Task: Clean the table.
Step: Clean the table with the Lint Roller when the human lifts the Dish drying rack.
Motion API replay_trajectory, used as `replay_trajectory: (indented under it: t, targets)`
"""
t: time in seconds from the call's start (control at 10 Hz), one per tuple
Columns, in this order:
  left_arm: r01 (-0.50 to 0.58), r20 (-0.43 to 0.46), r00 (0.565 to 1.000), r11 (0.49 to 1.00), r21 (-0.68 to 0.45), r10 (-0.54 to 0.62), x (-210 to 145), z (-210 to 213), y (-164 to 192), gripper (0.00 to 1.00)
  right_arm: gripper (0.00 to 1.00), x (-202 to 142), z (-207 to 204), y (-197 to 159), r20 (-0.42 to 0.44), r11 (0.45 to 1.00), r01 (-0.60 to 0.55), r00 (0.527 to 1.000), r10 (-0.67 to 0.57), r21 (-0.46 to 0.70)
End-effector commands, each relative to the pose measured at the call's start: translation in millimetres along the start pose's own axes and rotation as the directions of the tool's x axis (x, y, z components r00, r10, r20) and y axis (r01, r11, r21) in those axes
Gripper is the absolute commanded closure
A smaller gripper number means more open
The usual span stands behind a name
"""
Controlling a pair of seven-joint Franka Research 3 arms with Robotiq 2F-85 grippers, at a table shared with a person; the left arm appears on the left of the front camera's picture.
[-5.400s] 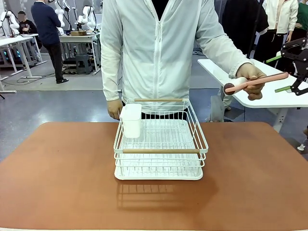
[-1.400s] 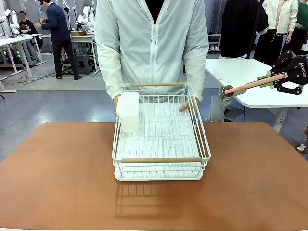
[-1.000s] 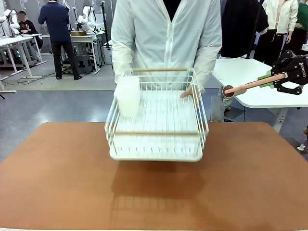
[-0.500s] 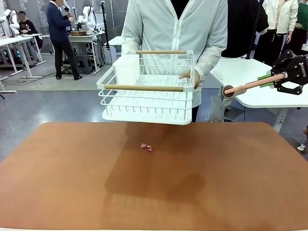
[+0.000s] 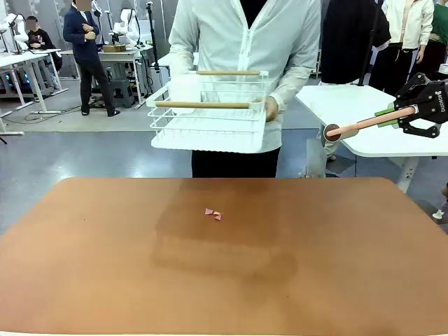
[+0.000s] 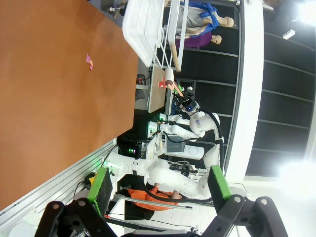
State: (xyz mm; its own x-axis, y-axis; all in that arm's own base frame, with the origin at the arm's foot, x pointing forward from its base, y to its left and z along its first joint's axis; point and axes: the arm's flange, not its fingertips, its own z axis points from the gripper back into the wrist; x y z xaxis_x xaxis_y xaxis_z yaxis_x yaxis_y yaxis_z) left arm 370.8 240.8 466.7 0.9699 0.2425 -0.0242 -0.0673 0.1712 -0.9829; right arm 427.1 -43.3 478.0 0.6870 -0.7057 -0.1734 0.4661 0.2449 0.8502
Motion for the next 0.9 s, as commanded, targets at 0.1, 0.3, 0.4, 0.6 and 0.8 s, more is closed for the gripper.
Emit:
replay_trajectory:
  t: [0.1, 0.3, 0.4, 0.6, 0.8]
  targets:
    - [0.002, 0.004, 1.000, 1.000, -0.004, -0.002, -2.5, 1.6, -0.7, 0.00, 1.00, -1.2, 0.0, 1.7, 0.000, 1.000, 0.003, 1.000, -0.003, 0.002]
    - [0.002, 0.004, 1.000, 1.000, -0.004, -0.002, -2.5, 1.6, -0.7, 0.00, 1.00, -1.2, 0.0, 1.7, 0.000, 1.000, 0.003, 1.000, -0.003, 0.002]
    - [0.002, 0.004, 1.000, 1.000, -0.004, -0.002, -2.5, 1.6, -0.7, 0.00, 1.00, -1.2, 0.0, 1.7, 0.000, 1.000, 0.003, 1.000, -0.003, 0.002]
    - [0.002, 0.004, 1.000, 1.000, -0.004, -0.002, -2.5, 1.6, -0.7, 0.00, 1.00, -1.2, 0.0, 1.7, 0.000, 1.000, 0.003, 1.000, -0.003, 0.002]
    - [0.002, 0.004, 1.000, 1.000, -0.004, -0.002, -2.5, 1.6, -0.7, 0.00, 1.00, -1.2, 0.0, 1.7, 0.000, 1.000, 0.003, 1.000, -0.003, 0.002]
